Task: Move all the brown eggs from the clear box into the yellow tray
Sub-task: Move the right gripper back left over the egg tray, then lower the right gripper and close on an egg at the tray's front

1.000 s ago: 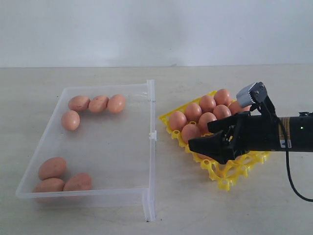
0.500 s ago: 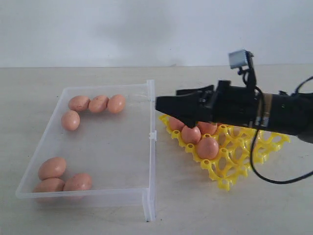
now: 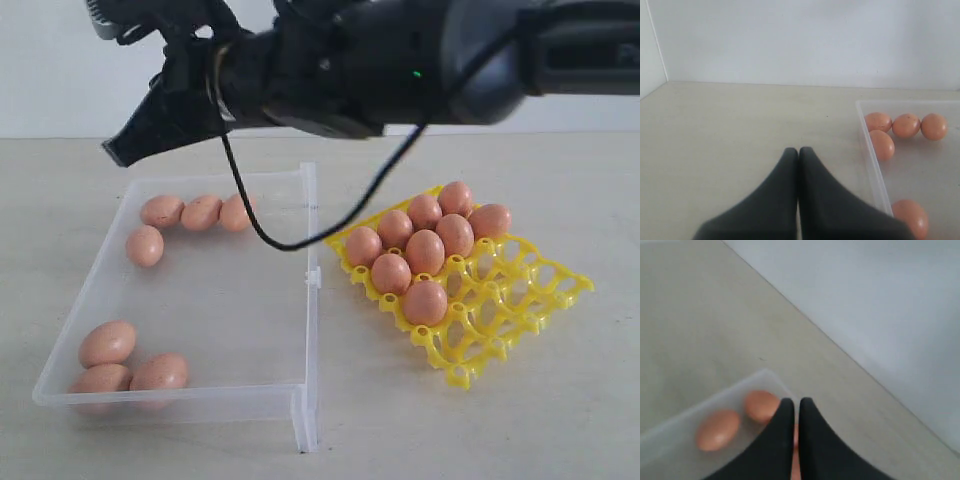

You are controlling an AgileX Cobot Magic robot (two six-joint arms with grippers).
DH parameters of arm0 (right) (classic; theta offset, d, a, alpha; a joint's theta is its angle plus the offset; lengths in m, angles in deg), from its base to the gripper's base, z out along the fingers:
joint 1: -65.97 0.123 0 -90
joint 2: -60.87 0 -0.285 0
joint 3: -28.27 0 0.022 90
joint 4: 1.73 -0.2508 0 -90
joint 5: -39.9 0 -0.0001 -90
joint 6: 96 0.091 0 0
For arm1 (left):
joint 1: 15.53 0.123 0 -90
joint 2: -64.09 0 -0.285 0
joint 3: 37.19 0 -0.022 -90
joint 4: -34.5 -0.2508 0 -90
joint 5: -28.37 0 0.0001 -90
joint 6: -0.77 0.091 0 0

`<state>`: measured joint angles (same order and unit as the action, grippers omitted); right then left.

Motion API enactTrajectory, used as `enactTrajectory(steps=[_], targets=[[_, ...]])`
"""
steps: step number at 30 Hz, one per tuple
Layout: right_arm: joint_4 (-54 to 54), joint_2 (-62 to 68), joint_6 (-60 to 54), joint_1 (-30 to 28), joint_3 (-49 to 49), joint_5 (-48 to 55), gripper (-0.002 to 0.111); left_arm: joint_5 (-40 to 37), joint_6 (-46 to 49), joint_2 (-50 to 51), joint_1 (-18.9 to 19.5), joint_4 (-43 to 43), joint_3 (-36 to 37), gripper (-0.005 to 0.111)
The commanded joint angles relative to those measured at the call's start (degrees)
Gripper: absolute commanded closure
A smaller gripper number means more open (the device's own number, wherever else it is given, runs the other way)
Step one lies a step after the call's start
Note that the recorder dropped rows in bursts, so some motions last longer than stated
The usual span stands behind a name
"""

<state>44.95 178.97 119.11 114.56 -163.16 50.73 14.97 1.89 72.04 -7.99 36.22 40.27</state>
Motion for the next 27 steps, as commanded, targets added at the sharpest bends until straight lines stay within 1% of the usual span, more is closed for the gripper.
enactTrajectory(steps=[1,3,4,6,8,9,11,12,14,15,17,19,21,23,24,27], targets=[[-30.29,7.74,-35.11,-0.33,-17.7,33.34,0.109,0.08,0.03,-0.17,-0.19,0.31,-0.24,0.111],[-46.69,11.94,-49.28,-2.1,-25.65,48.67,0.109,0.08,0.03,-0.17,-0.19,0.31,-0.24,0.111],[-53.22,14.19,-52.87,-2.8,-29.42,54.41,0.109,0.08,0.03,-0.17,-0.19,0.31,-0.24,0.111],[-57.93,17.53,-53.76,-3.28,-35.17,59.14,0.109,0.08,0.03,-0.17,-0.19,0.31,-0.24,0.111],[-58.23,19.6,-51.38,-3.3,-37.93,57.05,0.109,0.08,0.03,-0.17,-0.19,0.31,-0.24,0.111],[-58.36,20.25,-49.71,-3.3,-38.7,54.22,0.108,0.08,0.03,-0.17,-0.19,0.31,-0.24,0.111],[-59.22,20.9,-48.47,-3.3,-38.93,47.56,0.104,0.08,0.03,-0.17,-0.19,0.31,-0.24,0.111],[-59.52,21.44,-48.47,-3.3,-38.93,44.91,0.098,0.08,0.03,-0.17,-0.19,0.31,-0.24,0.111],[-59.65,22.43,-48.47,-3.3,-38.93,41.82,0.082,0.08,0.03,-0.17,-0.19,0.31,-0.24,0.111],[-59.65,23.28,-48.47,-3.3,-38.93,41.46,0.072,0.08,0.03,-0.17,-0.19,0.31,-0.24,0.111],[-59.94,24.82,-46.84,-3.3,-38.93,43.34,0.055,0.08,0.03,-0.17,-0.19,0.31,-0.24,0.111],[-61.78,26.38,-45.67,-3.3,-38.93,47.81,0.047,0.08,0.03,-0.17,-0.19,0.31,-0.24,0.111],[-65.4,27.32,-45.28,-3.3,-38.93,52.57,0.046,0.08,0.03,-0.17,-0.19,0.31,-0.24,0.111],[-70.92,27.96,-46.6,-3.3,-38.93,55.18,0.046,0.08,0.03,-0.17,-0.19,0.31,-0.24,0.111],[-73.37,27.96,-49.11,-3.3,-38.93,55.89,0.046,0.08,0.03,-0.17,-0.19,0.31,-0.24,0.111],[-82.15,27.96,-65.36,-3.3,-38.93,58.07,0.046,0.08,0.03,-0.17,-0.19,0.31,-0.24,0.111]])
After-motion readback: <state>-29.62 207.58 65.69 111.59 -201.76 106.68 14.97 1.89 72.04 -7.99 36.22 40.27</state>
